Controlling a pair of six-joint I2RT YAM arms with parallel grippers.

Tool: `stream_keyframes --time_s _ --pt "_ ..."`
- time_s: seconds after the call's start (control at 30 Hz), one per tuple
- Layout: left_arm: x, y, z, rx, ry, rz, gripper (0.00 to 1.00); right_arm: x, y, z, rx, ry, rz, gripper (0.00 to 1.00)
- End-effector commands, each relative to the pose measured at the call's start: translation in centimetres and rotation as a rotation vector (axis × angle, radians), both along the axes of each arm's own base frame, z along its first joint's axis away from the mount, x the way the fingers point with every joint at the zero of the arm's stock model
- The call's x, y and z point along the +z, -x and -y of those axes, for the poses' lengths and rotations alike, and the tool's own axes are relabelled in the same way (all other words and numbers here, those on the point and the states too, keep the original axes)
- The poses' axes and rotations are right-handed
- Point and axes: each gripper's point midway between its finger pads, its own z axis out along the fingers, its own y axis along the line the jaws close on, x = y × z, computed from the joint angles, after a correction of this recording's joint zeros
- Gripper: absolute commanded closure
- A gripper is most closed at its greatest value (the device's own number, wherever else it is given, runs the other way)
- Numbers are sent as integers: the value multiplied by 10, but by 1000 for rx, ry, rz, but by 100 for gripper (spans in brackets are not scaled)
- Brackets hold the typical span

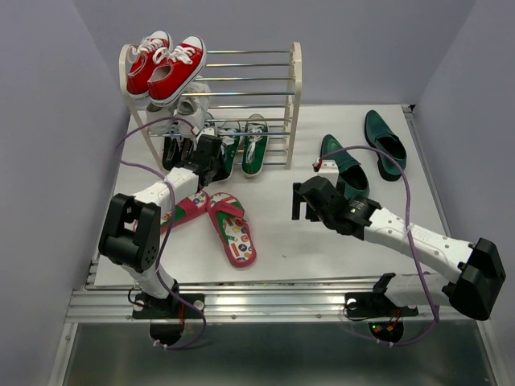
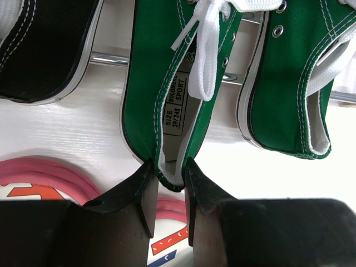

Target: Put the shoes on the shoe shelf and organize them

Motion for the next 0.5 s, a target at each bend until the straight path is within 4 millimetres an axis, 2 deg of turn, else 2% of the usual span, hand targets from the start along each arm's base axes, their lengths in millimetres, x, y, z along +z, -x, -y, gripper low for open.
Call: stream_keyframes --time_s 0.0,0.13,0.17,0.2,0.23,0.27,0.4,0.43,0.47 --pt "59 -21 15 -19 82 153 92 4 -2 1 -10 1 19 0" --pt "45 -24 17 -24 70 121 87 4 0 2 -6 -4 21 0" --pt "43 -24 17 -23 70 116 77 4 0 3 -7 -2 21 0" --pt "41 -23 17 -20 68 109 75 4 0 3 -6 -2 22 0" --pt "41 -23 17 -20 68 109 75 5 0 4 -5 -4 24 0" --pt "41 -24 15 -14 65 111 65 5 1 4 -6 -5 24 0" --pt "52 -26 14 -15 54 126 60 8 1 5 -1 -10 31 0" --pt "57 -26 15 -21 56 129 44 9 2 5 0 -15 33 0" --pt "59 -26 16 -25 58 130 41 10 3 5 2 -18 34 0"
